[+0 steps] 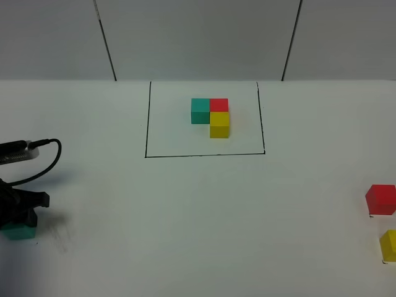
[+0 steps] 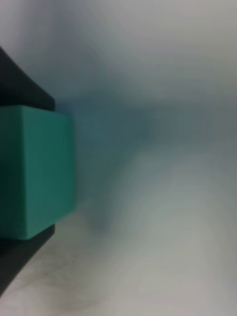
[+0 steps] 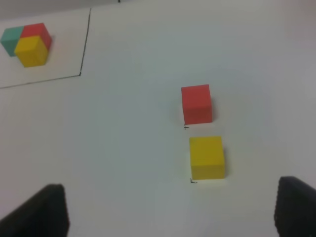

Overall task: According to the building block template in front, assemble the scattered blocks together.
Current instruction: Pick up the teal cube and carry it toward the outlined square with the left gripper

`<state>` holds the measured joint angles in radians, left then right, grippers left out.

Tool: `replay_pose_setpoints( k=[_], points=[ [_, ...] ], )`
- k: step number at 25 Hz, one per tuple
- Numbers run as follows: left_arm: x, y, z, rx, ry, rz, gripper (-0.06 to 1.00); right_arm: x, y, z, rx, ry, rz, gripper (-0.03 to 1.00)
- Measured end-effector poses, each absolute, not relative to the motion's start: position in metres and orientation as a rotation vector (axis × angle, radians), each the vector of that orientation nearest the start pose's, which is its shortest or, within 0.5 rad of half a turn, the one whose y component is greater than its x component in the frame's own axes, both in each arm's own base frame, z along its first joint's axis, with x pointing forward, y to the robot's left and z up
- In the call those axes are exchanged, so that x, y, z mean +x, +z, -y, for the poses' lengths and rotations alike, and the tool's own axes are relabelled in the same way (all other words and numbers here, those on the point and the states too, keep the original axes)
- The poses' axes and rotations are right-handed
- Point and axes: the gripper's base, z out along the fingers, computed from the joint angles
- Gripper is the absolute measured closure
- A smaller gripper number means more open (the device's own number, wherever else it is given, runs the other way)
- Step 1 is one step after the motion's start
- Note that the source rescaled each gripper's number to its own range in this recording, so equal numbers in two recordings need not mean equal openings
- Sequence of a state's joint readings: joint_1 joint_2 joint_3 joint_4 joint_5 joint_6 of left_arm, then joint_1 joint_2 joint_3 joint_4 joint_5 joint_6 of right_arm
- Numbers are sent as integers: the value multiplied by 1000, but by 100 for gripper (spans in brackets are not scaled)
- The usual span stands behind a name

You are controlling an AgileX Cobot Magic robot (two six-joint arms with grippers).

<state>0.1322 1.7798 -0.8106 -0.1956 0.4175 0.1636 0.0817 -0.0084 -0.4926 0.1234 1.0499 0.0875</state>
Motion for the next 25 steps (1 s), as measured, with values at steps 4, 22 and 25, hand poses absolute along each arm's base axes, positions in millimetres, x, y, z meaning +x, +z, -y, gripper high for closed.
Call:
replay_pose_setpoints(
  k=[4, 22, 25],
  points=[
    [314, 145, -17, -39, -138, -2870, 94, -6, 277, -9, 1, 254, -2036, 26],
    [307, 190, 236, 1736, -188, -2187, 94, -6, 277, -9, 1, 253, -2036, 26],
    [308, 175, 251, 1811, -153, -2178, 94, -6, 277, -9, 1, 253, -2036, 26]
  ],
)
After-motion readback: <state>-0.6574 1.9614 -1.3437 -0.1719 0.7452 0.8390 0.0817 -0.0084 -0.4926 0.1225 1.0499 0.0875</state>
